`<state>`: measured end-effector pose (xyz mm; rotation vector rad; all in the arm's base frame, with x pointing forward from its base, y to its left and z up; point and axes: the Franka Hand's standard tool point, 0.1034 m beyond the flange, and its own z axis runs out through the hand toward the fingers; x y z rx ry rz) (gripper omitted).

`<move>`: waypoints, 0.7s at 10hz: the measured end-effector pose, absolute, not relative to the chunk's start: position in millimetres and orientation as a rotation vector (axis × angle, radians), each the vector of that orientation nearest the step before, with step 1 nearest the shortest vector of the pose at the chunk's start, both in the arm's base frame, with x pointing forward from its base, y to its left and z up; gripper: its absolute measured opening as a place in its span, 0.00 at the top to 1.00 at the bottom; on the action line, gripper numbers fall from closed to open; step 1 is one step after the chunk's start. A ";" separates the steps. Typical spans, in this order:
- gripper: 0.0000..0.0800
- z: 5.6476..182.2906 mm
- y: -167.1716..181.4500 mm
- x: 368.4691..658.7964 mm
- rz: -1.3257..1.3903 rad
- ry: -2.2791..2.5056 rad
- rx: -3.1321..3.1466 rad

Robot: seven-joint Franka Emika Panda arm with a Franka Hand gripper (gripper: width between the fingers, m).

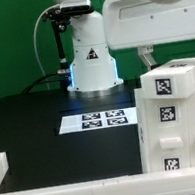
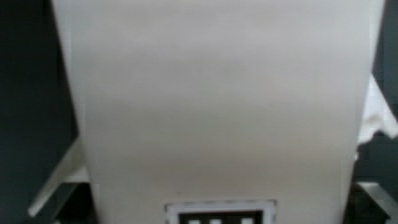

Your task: Assemble cabinet

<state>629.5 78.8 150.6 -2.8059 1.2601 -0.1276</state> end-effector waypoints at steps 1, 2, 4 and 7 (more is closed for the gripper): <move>0.30 150.6 79.3 629.8 -0.109 1.476 -2.678; 0.30 150.3 79.4 629.4 -0.088 1.571 -2.605; 0.30 150.3 79.7 629.3 -0.078 1.690 -2.525; 0.30 149.8 80.3 629.7 -0.030 1.993 -2.247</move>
Offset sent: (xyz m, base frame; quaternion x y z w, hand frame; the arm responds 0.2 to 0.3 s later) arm 0.0000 0.0000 0.0000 0.0000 0.0000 0.1938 0.9810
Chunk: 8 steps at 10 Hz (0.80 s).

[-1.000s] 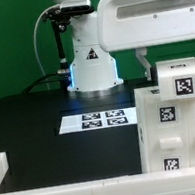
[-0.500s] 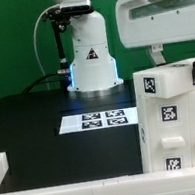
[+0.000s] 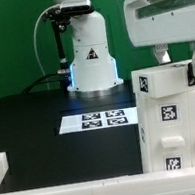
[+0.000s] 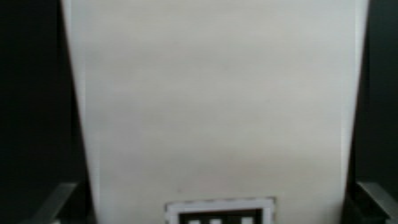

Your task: Assemble cabinet

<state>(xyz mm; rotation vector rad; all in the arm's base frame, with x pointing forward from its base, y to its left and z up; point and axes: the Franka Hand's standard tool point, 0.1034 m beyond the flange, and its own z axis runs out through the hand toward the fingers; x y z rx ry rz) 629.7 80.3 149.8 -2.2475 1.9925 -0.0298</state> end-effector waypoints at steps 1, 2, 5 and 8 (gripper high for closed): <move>0.30 150.0 81.4 629.9 -0.014 2.081 -2.155; 0.30 150.4 82.7 630.4 -0.006 2.152 -2.077; 0.30 151.4 84.5 631.9 0.010 2.297 -1.898; 0.07 151.0 85.3 631.7 0.010 2.288 -1.910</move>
Offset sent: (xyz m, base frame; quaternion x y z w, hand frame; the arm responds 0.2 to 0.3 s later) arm -0.0006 0.0012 -0.0017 0.0024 0.0062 0.2161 0.9763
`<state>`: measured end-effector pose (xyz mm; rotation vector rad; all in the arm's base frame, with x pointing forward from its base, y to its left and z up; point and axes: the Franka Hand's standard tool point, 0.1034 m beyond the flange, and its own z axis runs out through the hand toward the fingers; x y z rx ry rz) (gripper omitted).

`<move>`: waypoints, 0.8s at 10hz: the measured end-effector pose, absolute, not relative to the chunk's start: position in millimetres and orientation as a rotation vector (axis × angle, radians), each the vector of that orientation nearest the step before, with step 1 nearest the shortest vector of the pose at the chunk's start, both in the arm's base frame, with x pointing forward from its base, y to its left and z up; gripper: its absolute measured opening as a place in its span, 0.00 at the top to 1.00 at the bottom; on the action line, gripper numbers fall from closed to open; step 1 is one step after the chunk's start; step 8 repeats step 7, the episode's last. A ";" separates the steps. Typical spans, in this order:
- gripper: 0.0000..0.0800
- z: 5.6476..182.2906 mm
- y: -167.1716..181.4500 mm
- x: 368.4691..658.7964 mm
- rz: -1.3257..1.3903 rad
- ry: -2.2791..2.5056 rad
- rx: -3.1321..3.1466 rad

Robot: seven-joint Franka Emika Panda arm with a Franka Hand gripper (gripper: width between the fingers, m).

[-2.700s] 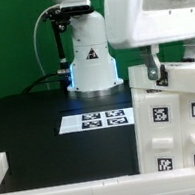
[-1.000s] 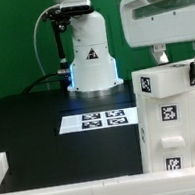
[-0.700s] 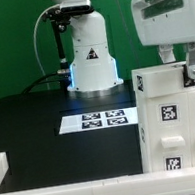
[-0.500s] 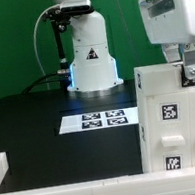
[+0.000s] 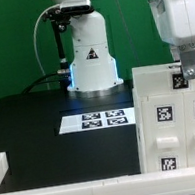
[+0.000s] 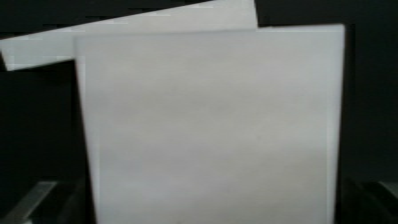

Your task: Assemble cabinet

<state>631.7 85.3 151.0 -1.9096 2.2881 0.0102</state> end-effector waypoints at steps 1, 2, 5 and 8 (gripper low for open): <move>0.07 156.5 86.3 632.6 0.002 2.249 -1.942; 0.01 168.1 87.4 631.2 -0.001 2.217 -1.947; 0.00 195.3 87.9 624.2 0.021 2.178 -1.937; 0.00 192.9 88.6 623.8 0.022 2.173 -1.949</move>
Offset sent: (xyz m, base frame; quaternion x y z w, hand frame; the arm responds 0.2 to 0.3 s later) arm -0.0174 0.0002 0.0605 -0.0300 -0.0575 0.0137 0.9978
